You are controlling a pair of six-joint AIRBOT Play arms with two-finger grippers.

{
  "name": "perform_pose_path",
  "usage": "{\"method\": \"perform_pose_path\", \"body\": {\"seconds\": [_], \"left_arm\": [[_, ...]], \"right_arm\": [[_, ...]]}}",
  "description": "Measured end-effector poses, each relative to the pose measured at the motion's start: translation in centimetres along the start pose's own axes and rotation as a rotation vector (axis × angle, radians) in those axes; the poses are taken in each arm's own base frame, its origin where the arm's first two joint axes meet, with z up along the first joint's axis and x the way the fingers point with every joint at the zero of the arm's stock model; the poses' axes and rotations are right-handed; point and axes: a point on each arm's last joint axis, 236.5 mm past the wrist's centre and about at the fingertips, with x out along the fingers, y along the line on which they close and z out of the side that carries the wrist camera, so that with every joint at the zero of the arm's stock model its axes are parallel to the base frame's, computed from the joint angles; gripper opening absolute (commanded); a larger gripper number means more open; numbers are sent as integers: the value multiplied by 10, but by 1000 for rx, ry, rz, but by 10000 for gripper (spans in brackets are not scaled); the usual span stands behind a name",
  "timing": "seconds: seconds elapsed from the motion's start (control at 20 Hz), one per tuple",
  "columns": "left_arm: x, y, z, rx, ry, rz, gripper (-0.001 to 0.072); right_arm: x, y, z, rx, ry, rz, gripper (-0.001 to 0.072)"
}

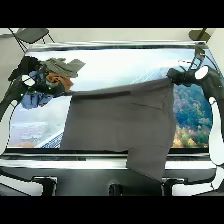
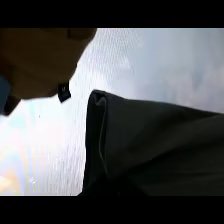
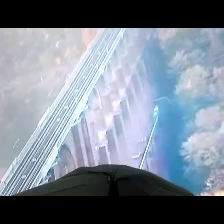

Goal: Fold the shirts.

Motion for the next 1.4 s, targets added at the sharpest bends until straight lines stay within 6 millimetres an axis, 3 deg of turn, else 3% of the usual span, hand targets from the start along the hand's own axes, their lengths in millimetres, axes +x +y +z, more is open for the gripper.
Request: {"method": "perform_pose_path", "body": {"seconds": [0.2, 0.3, 0.5, 0.6, 0.9, 1.15, 1.35, 1.4], "left_arm": [[-1, 0, 38, -54, -123, -2, 35], [3, 1, 39, -67, -120, -1, 35], [1, 8, 26, -85, -51, 0, 36], [-6, 11, 7, -69, 30, -8, 36], [-18, 8, -87, -5, 423, -72, 36], [-34, 9, -118, -3, 567, -107, 36], [-34, 10, -133, -11, 631, -121, 37], [-34, 10, -136, -15, 646, -123, 84]], "right_arm": [[6, -8, 16, 20, -71, -11, 54], [10, -10, 7, 25, -39, -16, 55], [10, -16, -29, 29, 116, -33, 55], [-3, -23, -46, 4, 201, -61, 55], [-24, -53, -122, -31, 536, -155, 55], [-41, -60, -153, -46, 690, -178, 56], [-42, -65, -170, -37, 753, -189, 56], [-41, -66, -173, -32, 766, -192, 90]]}}
